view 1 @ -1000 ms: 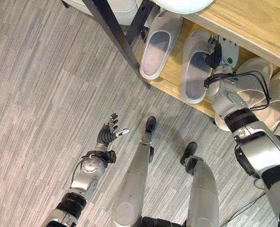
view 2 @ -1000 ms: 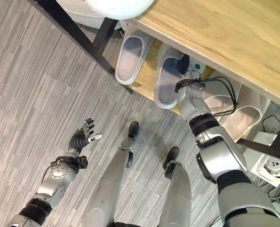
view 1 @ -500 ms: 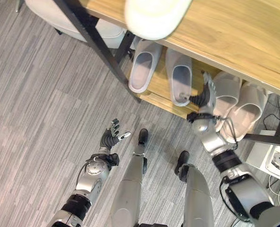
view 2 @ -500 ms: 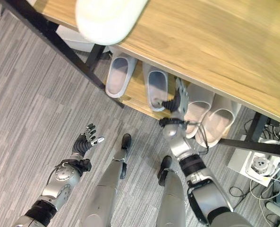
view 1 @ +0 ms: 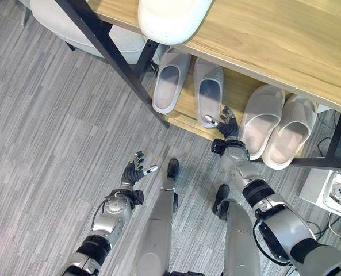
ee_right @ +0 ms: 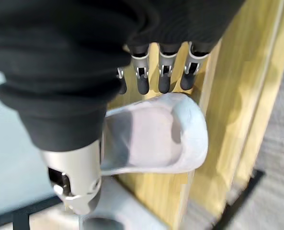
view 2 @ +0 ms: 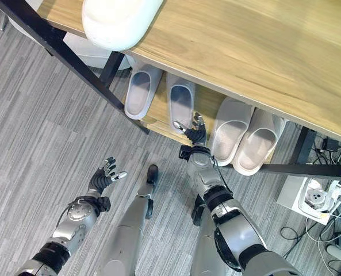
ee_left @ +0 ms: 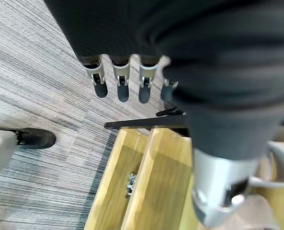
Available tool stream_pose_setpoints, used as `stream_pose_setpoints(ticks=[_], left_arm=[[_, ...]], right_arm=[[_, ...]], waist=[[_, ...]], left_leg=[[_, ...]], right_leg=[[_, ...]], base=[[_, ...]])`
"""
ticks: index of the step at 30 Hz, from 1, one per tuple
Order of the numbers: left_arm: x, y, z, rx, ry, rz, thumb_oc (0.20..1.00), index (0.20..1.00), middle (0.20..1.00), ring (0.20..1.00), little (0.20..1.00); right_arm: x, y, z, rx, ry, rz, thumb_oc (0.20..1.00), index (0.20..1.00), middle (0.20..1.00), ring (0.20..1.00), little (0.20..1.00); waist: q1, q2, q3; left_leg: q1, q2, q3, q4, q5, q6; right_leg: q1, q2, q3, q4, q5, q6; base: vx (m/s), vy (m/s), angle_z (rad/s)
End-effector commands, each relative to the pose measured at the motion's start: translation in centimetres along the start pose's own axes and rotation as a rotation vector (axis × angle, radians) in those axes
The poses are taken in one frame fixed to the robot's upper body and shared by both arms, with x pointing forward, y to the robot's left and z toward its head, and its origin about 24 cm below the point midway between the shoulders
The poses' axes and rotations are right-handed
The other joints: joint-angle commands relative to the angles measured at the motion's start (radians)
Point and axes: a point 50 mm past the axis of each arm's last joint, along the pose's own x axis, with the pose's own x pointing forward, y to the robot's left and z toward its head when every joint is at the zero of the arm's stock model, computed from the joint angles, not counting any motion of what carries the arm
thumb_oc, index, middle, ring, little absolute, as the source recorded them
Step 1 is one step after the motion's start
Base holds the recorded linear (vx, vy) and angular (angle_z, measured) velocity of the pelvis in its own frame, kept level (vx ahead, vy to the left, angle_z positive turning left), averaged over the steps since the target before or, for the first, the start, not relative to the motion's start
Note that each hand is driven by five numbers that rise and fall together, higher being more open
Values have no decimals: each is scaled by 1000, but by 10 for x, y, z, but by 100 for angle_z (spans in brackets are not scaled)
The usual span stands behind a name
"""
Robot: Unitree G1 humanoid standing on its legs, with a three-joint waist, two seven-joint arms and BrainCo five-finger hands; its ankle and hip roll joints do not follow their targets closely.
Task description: Arrange the slippers neatly on the shoe rack.
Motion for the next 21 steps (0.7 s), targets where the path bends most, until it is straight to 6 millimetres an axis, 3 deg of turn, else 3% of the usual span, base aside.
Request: stream_pose_setpoints(ticks=[1,7,12,17,18,20,21], left_arm=[[10,-7,22,23,-89,-29,1000,1000,1000,1000,1000],[7,-10,25,24,-105,-65,1000,1000,1000,1000,1000],[2,-12,17,27,-81,-99,1000,1000,1000,1000,1000],[1,-7,14,43,-70,-80,1000,1000,1000,1000,1000],[0,-2,11,43,-58,-56,1000,1000,1000,1000,1000],[-1,1,8,55,-46,-43,1000,1000,1000,1000,1000],[-4,6,1,69,-17,-21,1000,1000,1000,1000,1000]], right_arm=[[4,18,24,160,-54,98,1000,1000,1000,1000,1000],[7,23,36,264,-66,151,1000,1000,1000,1000,1000],[9,16,38,317,-69,129,1000,1000,1000,1000,1000],[7,-2,31,98,-87,91,1000,1000,1000,1000,1000],[0,-10,29,-55,-119,97,1000,1000,1000,1000,1000],[-6,-13,23,-98,-120,110,1000,1000,1000,1000,1000],[-20,-19,11,-132,-111,154,1000,1000,1000,1000,1000]], waist=[[35,24,45],[58,35,47],[82,37,38],[77,21,29],[65,7,20],[57,2,15],[39,-13,1]], left_leg=[[26,-3,-11,142,-254,13],[15,-20,-23,162,-257,13],[45,-26,-36,165,-265,11],[102,-17,-40,139,-263,6],[138,-10,-37,109,-258,2],[168,-7,-35,85,-253,1],[199,0,-27,39,-216,2]], right_leg=[[80,-41,29,-144,39,66],[84,-59,19,-111,22,67],[126,-69,5,-101,10,67],[189,-65,-7,-135,14,70],[220,-59,-8,-170,25,72],[244,-54,-9,-196,34,72],[272,-50,-17,-259,82,72]], base=[[-3,-11,7],[7,-27,19],[18,-15,14],[15,-15,0],[50,-32,3],[22,-13,2],[-37,11,-11]])
